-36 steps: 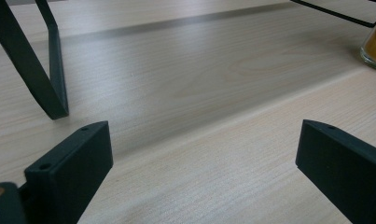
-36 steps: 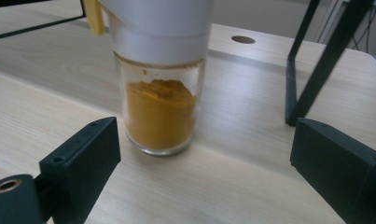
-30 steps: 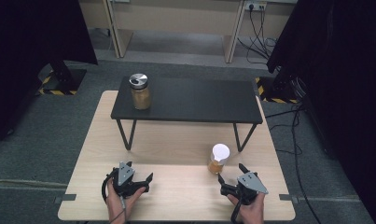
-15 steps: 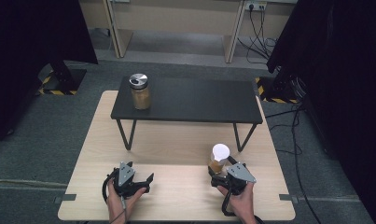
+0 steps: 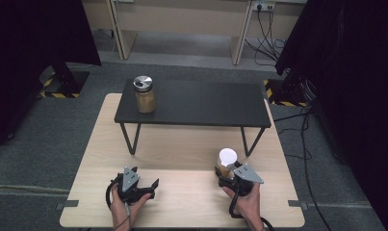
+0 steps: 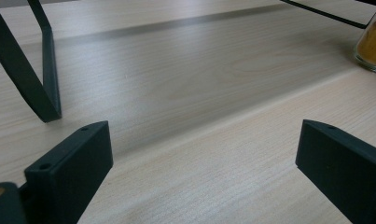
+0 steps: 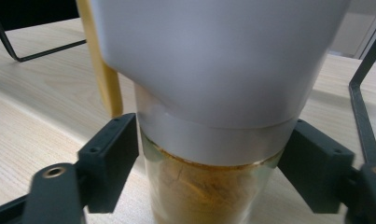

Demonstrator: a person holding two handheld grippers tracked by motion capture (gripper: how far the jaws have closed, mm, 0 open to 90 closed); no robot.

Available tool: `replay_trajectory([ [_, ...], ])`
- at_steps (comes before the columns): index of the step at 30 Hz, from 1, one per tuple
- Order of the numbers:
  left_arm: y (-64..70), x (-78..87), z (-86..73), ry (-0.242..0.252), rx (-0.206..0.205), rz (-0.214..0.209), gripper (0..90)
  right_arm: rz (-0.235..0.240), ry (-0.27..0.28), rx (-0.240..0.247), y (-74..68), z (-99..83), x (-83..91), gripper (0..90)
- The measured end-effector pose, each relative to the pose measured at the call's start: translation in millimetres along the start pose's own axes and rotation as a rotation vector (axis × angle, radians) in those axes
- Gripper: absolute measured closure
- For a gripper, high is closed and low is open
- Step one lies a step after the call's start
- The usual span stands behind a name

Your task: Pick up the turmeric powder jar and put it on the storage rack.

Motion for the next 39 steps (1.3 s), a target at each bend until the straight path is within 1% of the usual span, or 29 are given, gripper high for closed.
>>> replay_trajectory([
  [1,0.0,0.1,0.0,0.000,0.000,0.000,2.9,0.002,0.006,-0.006,0.6,-1.0,-0.1,29.5],
  [4,-0.3,-0.1,0.0,0.000,0.002,-0.001,2.9,0.009,0.011,-0.016,2.7,-1.5,0.9,30.3],
  [8,-0.2,0.0,-0.1,0.000,0.002,0.000,2.9,0.012,0.010,-0.007,2.9,-1.7,1.2,30.4],
  [16,-0.3,0.0,-0.1,0.000,0.002,0.000,2.9,0.017,0.005,-0.016,2.9,-0.1,2.5,30.6],
  [18,-0.5,0.0,-0.3,0.001,0.005,-0.001,2.9,0.020,-0.004,-0.010,2.0,1.7,4.5,30.6],
  [20,-0.6,-0.1,-0.1,0.000,0.005,-0.001,2.9,0.023,0.000,0.000,-0.5,3.8,7.9,30.6],
  [25,0.0,-0.4,0.4,-0.001,0.001,0.000,2.9,0.025,0.031,0.023,-5.1,16.7,20.1,30.6],
  [30,-0.1,-0.3,0.1,-0.001,0.003,0.002,2.9,0.019,0.053,0.056,-5.9,32.6,29.9,30.6],
  [33,-0.2,-0.3,0.2,-0.001,0.004,0.002,2.9,0.016,0.072,0.057,-4.8,40.4,35.1,30.6],
  [36,-0.5,-0.3,0.1,-0.001,0.007,0.002,2.9,0.013,0.078,0.060,-3.9,46.7,38.6,30.6],
  [39,-0.3,-0.3,0.1,-0.001,0.006,0.002,2.9,0.010,0.075,0.075,-4.1,52.1,40.8,30.6],
])
Point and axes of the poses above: each handheld gripper's, and its own axes: x roughly backward along the jaws, z roughly out of its top, y roughly to its right, the point moved 4 cm from there along -x, roughly forward along the jaws, and after that the axes turned 12 degrees about z, right-handed, at the moved point
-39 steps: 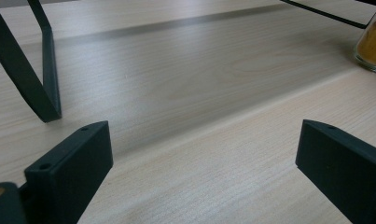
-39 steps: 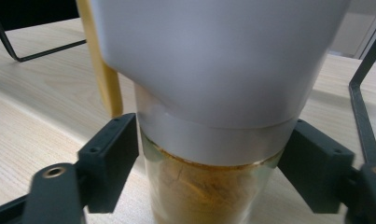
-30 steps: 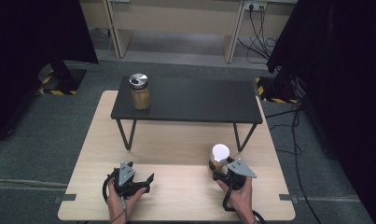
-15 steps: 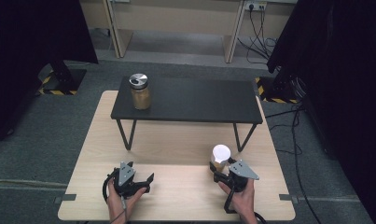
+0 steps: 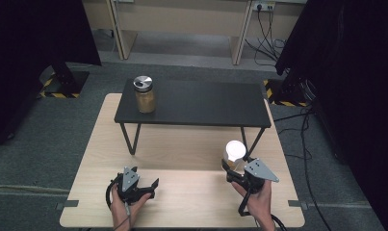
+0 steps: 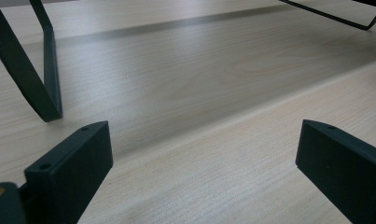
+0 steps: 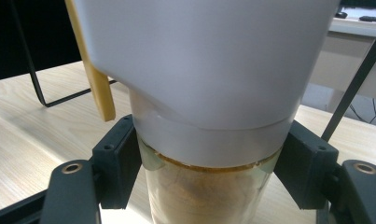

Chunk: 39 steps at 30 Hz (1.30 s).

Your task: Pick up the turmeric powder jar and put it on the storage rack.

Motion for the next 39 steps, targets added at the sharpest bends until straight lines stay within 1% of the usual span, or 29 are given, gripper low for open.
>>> replay_trajectory([
  [3,0.0,0.0,0.1,0.000,0.000,0.000,2.9,0.007,0.002,0.007,-0.2,7.2,2.3,30.6],
  [5,-0.1,0.1,-0.1,0.000,0.001,0.000,2.9,0.007,0.007,0.025,-0.6,13.8,4.4,30.6],
  [7,-0.2,0.0,-0.1,0.000,0.002,0.000,2.9,0.008,0.016,0.033,-0.9,21.7,6.5,30.6],
  [9,-0.4,0.0,0.0,0.000,0.004,-0.001,2.9,0.003,0.020,0.056,-1.2,30.3,8.1,30.6],
  [11,-0.4,0.0,-0.1,0.000,0.005,0.000,2.9,0.004,0.026,0.070,0.5,38.7,9.5,30.6],
  [17,-0.5,-0.1,0.0,-0.001,0.005,0.000,2.9,0.005,0.063,0.075,8.1,66.2,12.2,30.6],
  [22,-0.5,-0.4,-0.3,0.002,0.008,-0.001,2.9,-0.003,0.085,0.110,12.2,92.6,9.8,30.6],
  [26,-0.4,-0.6,-0.1,0.001,0.008,-0.002,2.9,-0.010,0.105,0.132,15.6,110.5,5.0,30.6],
  [29,-0.8,-0.7,-0.1,0.001,0.010,-0.003,2.9,-0.020,0.108,0.145,19.1,122.9,-0.8,30.6],
  [34,-0.7,-0.6,-0.2,0.001,0.009,-0.003,2.9,-0.038,0.104,0.122,31.6,140.0,-17.4,30.6],
  [37,-0.7,-0.6,-0.2,0.002,0.008,-0.004,2.9,-0.048,0.077,0.098,41.8,148.9,-31.2,30.6],
  [39,-0.9,-0.6,-0.3,0.002,0.011,-0.004,2.9,-0.045,0.054,0.078,49.2,153.6,-39.8,30.6],
])
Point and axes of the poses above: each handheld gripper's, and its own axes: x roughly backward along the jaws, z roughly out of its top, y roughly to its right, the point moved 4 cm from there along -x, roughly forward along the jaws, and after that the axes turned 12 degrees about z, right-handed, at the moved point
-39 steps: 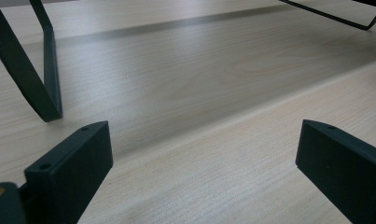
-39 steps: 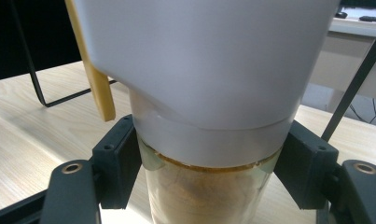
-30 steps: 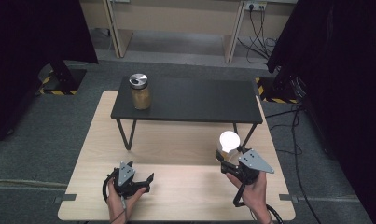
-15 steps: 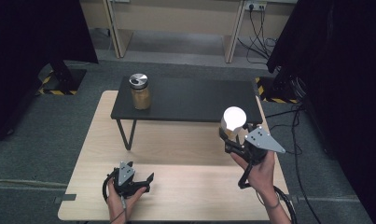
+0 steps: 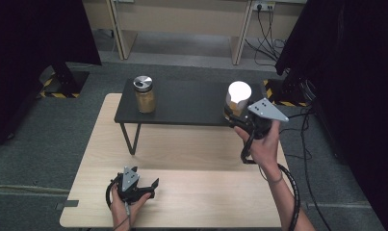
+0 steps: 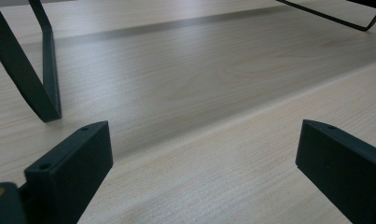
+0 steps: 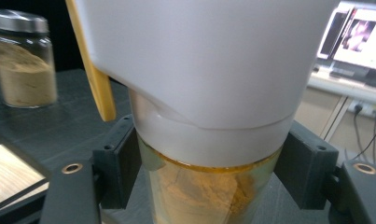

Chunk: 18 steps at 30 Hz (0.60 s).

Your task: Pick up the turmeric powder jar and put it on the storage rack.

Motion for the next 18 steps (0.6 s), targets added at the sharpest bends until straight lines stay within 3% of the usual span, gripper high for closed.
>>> replay_trajectory([
  [8,-0.1,-0.3,0.0,0.002,-0.001,-0.002,2.9,0.005,-0.034,-0.093,22.4,0.3,-24.3,30.6],
  [18,-0.2,-0.5,0.0,0.002,0.000,-0.003,2.8,-0.003,-0.045,-0.119,31.9,-2.6,-29.6,30.5],
])
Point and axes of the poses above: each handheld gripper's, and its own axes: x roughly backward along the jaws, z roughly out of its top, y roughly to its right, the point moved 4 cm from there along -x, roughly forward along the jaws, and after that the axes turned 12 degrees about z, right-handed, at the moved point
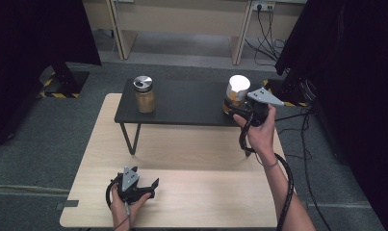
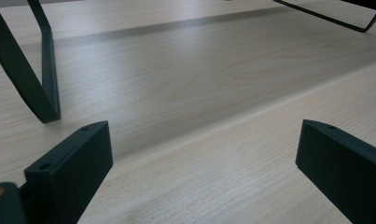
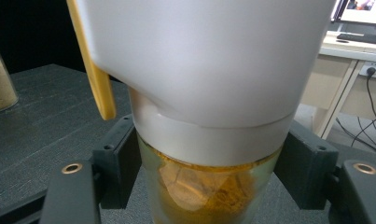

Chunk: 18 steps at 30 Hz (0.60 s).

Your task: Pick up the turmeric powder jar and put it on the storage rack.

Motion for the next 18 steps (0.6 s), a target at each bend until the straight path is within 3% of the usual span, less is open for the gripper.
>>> replay_trajectory([
  [7,-0.3,-0.3,0.2,0.000,0.002,-0.001,2.8,-0.002,-0.038,0.039,-3.4,6.6,-5.0,30.5],
  [12,0.0,-0.7,0.2,0.000,0.001,-0.001,2.8,0.001,-0.015,0.014,-0.5,1.5,-3.7,30.6],
  [16,-0.2,-0.4,-0.1,0.003,0.002,-0.001,2.8,-0.011,-0.016,0.053,-6.2,0.2,-3.9,30.6],
  [18,0.0,-0.4,-0.2,0.003,0.001,-0.001,2.8,-0.010,-0.015,0.046,-5.4,0.3,-4.2,30.6],
])
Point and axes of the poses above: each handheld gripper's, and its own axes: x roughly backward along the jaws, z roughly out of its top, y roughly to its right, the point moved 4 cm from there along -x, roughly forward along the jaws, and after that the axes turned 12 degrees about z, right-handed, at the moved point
